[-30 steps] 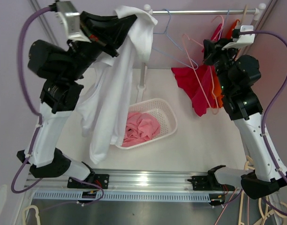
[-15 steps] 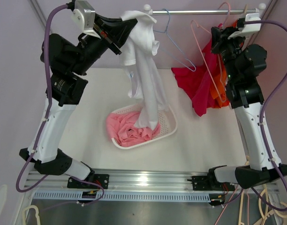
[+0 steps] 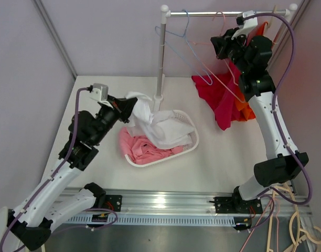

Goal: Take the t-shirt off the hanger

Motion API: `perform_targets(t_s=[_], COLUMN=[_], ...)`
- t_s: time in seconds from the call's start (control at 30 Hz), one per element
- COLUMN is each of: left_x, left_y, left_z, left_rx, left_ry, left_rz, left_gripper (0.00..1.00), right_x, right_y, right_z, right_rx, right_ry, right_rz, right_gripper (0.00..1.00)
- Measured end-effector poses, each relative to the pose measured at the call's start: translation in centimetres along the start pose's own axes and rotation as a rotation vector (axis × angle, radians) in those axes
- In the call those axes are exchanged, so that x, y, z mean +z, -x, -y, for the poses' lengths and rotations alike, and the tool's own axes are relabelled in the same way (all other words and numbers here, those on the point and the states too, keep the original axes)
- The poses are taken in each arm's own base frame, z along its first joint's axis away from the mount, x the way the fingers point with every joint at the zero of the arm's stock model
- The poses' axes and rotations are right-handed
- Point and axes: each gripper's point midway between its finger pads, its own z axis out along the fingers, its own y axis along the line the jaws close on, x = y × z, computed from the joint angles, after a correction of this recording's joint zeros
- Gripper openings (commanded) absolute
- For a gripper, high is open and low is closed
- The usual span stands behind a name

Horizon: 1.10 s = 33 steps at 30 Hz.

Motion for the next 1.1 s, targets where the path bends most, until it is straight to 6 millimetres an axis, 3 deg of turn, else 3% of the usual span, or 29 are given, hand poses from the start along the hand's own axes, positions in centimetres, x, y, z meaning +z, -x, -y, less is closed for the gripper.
perform_targets(t_s=[0.17,0.3,0.4,0.53,0.7,0.87,0.9,0.93,0.97,1.03,1.07,1.1], left_x=[-0.5,-2.1,-3.0,-3.5,-4.6,-5.5,-5.5,-5.5,-5.5,-5.4,-5.4,-5.4], left_y=[-8.9,-16.1,-20.0,-23.5,-27.5,-29.0,-29.0,-29.0,-29.1,-29.1,-29.1,-29.0], left_z=[-3.4,-4.4,-4.4,-3.7,-2.2,-1.1,-1.0,-1.0,-1.0,-1.1,-1.2,-1.2], left_rx=[-0.132,-0.198,-0.213,-0.225,-0.283,-0.309,-0.308,-0.307,-0.305,-0.292,-0.288,-0.286], left_ry=[0.150,0.203,0.220,0.219,0.196,0.179,0.176,0.176,0.178,0.184,0.192,0.198], left_rz=[-0.199,-0.350,-0.443,-0.530,-0.624,-0.664,-0.662,-0.661,-0.663,-0.668,-0.667,-0.663], left_gripper=[0.01,0.01,0.01,0.01,0.01,0.01,0.07,0.20,0.52,0.86,0.99,0.99], right_x=[0.8,0.9,1.7,3.3,7.6,10.1,10.4,10.7,11.0,11.3,11.4,11.5], right_y=[1.4,2.6,3.3,2.0,0.4,-3.4,-3.9,-4.3,-4.5,-4.6,-4.7,-4.9], right_z=[-1.1,0.0,0.8,1.5,2.0,1.2,0.7,0.4,0.1,-0.6,-1.1,-1.2], right_rx=[0.035,0.032,0.025,0.023,0.015,0.015,0.015,0.014,0.013,0.009,0.008,0.001], right_ry=[0.054,-0.011,-0.050,-0.061,-0.039,-0.020,-0.015,-0.011,-0.009,-0.009,-0.010,-0.027], right_rz=[0.018,0.028,0.047,0.030,0.016,-0.043,-0.052,-0.060,-0.060,-0.059,-0.062,-0.063], right_gripper=[0.00,0.00,0.00,0.00,0.00,0.00,0.00,0.00,0.00,0.00,0.00,0.00])
